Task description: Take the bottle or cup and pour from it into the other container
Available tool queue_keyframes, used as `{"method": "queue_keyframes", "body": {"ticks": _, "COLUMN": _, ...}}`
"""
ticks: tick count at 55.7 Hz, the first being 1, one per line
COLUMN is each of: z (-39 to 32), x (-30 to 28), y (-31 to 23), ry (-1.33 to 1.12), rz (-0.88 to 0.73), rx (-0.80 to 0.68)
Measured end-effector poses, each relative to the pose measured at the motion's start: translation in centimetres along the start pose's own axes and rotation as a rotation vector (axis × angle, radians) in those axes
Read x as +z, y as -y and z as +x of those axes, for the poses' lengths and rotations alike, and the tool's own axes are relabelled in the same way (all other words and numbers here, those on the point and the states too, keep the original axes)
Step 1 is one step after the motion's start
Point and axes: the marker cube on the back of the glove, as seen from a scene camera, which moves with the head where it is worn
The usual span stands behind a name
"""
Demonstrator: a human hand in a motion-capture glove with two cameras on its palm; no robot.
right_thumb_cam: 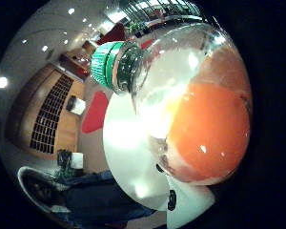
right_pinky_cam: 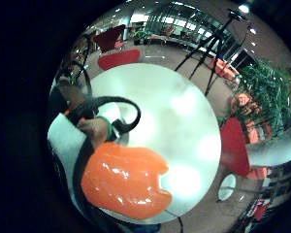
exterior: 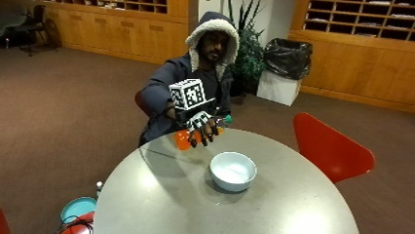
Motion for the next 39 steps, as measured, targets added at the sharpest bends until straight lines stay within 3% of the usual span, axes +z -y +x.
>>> {"method": "queue_keyframes", "body": {"ticks": 39, "z": -1.3, "x": 7.3, "y": 0.7, "ry": -0.673, "rz": -0.225, "rx": -0.182}}
